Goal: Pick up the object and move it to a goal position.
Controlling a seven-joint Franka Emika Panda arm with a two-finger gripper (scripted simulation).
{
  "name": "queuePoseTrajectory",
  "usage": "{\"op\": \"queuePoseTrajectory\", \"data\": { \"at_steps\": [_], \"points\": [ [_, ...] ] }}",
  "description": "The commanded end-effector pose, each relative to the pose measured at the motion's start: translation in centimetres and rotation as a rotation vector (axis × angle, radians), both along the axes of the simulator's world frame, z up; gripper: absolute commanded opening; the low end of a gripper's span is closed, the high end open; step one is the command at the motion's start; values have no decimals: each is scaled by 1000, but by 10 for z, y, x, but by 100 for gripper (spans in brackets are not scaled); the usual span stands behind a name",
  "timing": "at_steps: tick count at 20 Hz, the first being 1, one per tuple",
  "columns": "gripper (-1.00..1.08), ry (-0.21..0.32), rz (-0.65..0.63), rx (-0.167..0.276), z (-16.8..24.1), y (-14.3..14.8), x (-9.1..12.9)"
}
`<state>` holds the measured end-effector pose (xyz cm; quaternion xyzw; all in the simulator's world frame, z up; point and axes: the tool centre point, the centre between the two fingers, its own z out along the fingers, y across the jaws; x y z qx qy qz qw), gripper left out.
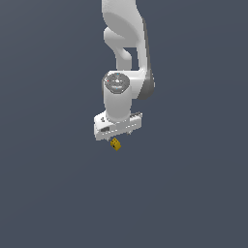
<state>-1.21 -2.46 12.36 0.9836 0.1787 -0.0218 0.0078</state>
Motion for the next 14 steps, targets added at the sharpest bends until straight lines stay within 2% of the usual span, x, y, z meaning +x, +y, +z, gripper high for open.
{"op": "queuePoseTrajectory", "data": {
  "at_steps": [1,14],
  "points": [
    [100,-4,64,4,-7,-3,0],
    [100,-25,360,25,-40,-14,0]
  ]
}}
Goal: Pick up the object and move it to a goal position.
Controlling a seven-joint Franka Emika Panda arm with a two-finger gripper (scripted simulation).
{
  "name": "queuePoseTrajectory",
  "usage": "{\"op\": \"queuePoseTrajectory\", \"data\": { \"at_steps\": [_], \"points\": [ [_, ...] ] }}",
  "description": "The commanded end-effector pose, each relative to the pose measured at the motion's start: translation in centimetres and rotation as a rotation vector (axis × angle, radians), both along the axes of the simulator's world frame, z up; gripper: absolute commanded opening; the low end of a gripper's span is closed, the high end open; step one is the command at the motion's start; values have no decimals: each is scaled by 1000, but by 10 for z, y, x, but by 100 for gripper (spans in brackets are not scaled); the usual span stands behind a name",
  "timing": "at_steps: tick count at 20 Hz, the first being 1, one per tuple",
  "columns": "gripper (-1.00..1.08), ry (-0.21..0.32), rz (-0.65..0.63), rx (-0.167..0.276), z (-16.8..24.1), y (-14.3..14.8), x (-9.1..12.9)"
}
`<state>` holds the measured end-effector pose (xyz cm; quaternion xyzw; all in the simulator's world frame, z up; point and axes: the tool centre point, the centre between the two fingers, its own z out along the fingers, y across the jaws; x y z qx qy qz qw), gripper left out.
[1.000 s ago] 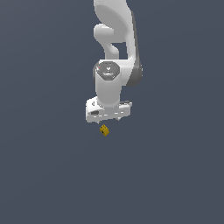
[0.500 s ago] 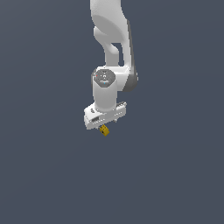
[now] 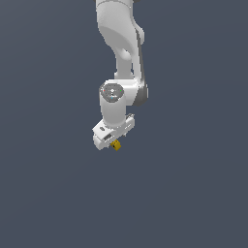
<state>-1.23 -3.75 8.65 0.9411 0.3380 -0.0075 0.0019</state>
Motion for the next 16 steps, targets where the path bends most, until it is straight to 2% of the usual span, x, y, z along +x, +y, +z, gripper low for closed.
{"op": "queuePoseTrajectory", "data": {
  "at_steps": [1,8,16],
  "points": [
    [100,-4,46,3,-5,-1,0],
    [100,-11,121,8,-13,-4,-1],
    [100,-11,133,9,-16,-4,-1]
  ]
}}
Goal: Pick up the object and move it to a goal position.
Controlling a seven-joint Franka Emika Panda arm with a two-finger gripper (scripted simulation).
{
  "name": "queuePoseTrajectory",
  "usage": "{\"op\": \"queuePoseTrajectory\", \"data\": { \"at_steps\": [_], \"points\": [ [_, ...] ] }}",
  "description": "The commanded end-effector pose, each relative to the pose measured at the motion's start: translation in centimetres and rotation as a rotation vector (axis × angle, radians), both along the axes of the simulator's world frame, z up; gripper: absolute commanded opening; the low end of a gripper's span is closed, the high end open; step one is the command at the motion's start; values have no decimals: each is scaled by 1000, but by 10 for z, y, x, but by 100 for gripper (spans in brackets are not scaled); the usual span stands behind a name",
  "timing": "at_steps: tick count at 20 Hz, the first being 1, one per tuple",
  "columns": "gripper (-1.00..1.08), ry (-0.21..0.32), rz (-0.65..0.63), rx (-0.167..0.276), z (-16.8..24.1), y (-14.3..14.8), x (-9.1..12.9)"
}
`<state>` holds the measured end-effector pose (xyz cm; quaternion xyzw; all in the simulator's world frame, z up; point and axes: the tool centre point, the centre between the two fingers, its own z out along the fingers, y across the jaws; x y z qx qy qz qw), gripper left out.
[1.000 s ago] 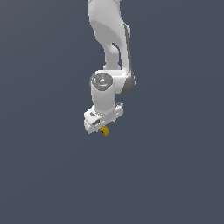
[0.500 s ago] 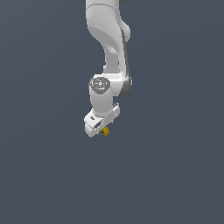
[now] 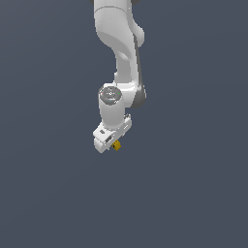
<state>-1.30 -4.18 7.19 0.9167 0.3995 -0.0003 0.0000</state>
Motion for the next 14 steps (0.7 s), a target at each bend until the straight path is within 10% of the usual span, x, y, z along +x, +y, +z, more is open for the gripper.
{"op": "queuePoseTrajectory", "data": {
  "at_steps": [1,14],
  "points": [
    [100,0,0,0,-3,0,0],
    [100,0,5,0,-49,0,-1]
  ]
}}
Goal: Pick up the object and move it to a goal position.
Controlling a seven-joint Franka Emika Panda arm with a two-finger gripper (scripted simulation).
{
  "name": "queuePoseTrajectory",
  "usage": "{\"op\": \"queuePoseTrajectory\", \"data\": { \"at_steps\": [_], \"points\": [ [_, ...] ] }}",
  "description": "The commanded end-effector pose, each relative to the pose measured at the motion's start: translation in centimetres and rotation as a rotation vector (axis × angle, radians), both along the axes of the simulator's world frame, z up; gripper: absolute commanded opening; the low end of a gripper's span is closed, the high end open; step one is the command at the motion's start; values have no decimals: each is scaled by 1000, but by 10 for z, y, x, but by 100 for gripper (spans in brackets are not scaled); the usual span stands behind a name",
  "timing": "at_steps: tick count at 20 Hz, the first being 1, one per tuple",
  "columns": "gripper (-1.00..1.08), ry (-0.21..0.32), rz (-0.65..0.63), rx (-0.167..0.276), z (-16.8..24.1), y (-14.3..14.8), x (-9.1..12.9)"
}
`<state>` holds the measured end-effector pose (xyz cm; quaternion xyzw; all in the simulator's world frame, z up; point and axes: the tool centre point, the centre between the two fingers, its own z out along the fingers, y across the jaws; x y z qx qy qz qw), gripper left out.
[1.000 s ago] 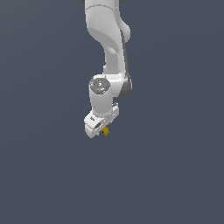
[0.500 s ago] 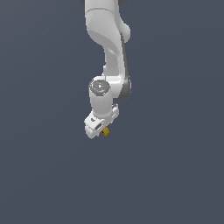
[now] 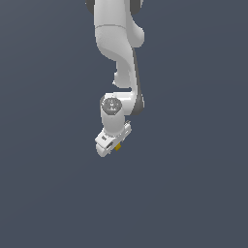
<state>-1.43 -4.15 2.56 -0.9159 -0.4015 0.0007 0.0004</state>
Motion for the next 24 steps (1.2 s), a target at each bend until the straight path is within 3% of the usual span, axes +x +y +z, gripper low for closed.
{"op": "queuePoseTrajectory", "data": {
  "at_steps": [1,2,3,16,24],
  "points": [
    [100,-2,0,0,-3,0,1],
    [100,-2,0,0,-4,0,1],
    [-100,-2,0,0,-4,0,1],
    [-100,-2,0,0,-2,-2,0],
    [-100,-2,0,0,23,-24,-11]
  ]
}}
